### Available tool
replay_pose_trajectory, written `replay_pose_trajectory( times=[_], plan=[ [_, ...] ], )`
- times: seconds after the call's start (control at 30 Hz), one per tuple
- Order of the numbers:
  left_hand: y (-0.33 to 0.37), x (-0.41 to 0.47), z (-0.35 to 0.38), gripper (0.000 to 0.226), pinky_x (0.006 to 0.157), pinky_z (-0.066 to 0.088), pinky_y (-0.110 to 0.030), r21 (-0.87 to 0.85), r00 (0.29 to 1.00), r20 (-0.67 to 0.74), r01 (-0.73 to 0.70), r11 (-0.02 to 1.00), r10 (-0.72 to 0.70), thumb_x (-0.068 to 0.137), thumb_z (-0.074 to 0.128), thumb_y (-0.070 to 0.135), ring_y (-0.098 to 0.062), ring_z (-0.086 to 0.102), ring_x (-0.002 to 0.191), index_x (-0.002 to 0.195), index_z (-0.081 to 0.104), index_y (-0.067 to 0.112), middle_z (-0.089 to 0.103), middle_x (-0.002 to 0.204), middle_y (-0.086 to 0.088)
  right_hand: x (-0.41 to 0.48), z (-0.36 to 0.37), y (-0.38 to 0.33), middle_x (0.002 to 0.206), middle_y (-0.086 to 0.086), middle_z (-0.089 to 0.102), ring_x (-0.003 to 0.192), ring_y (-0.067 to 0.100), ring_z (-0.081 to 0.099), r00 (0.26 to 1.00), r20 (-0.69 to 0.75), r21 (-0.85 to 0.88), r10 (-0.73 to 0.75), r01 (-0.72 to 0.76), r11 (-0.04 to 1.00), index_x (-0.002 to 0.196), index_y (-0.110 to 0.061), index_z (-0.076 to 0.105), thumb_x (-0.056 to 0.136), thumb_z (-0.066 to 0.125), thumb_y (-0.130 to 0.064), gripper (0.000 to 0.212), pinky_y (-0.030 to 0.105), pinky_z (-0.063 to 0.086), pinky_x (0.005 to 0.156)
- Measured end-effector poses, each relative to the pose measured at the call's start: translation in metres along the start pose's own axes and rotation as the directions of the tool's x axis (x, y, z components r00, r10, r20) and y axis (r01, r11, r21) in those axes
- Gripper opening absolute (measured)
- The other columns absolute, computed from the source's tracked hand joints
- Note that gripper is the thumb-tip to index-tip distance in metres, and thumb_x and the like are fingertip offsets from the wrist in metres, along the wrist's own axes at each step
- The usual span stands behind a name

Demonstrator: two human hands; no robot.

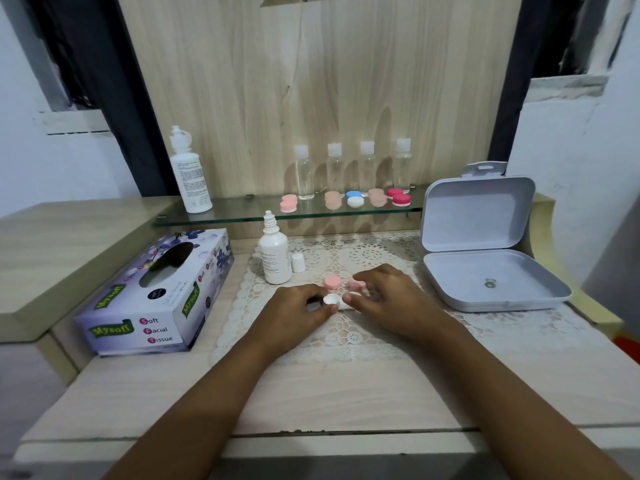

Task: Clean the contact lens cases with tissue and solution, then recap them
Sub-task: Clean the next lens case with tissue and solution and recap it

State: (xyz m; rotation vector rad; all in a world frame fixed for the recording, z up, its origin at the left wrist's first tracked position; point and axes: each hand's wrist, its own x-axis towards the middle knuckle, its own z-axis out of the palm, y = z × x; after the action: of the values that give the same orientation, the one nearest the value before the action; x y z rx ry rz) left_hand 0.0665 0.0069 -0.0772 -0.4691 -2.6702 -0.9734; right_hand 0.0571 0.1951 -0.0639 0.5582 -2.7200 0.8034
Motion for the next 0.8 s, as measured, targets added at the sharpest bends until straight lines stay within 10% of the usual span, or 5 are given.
replay_pose_trajectory(
  times=[0.57,0.8],
  plan=[
    [0.0009,-0.0003,0.0006,0.029,0.075,0.037,0.0,0.055,0.999,0.001,-0.05,0.997,0.05,0.086,0.064,0.03,0.004,0.054,0.093,0.114,0.066,0.021,0.066,0.112,0.011,-0.0023,-0.001,0.0011,0.116,-0.002,0.044,0.108,0.008,0.044,1.0,0.024,0.021,0.0,-0.001,1.0,0.113,-0.02,0.063,0.083,0.066,-0.03,0.032,0.016,0.035,0.086],
    [0.002,-0.0014,0.0019,0.044,0.091,0.044,-0.031,0.21,0.999,0.039,-0.027,0.977,0.02,0.092,0.049,0.044,-0.015,0.051,0.114,0.128,0.05,0.019,0.055,0.125,0.003,0.0006,-0.0036,0.0004,0.112,0.0,0.055,0.094,0.008,0.046,0.998,-0.021,0.044,0.055,-0.054,0.998,0.109,-0.017,0.062,0.086,0.061,-0.025,0.024,0.015,0.026,0.066]
  ],
)
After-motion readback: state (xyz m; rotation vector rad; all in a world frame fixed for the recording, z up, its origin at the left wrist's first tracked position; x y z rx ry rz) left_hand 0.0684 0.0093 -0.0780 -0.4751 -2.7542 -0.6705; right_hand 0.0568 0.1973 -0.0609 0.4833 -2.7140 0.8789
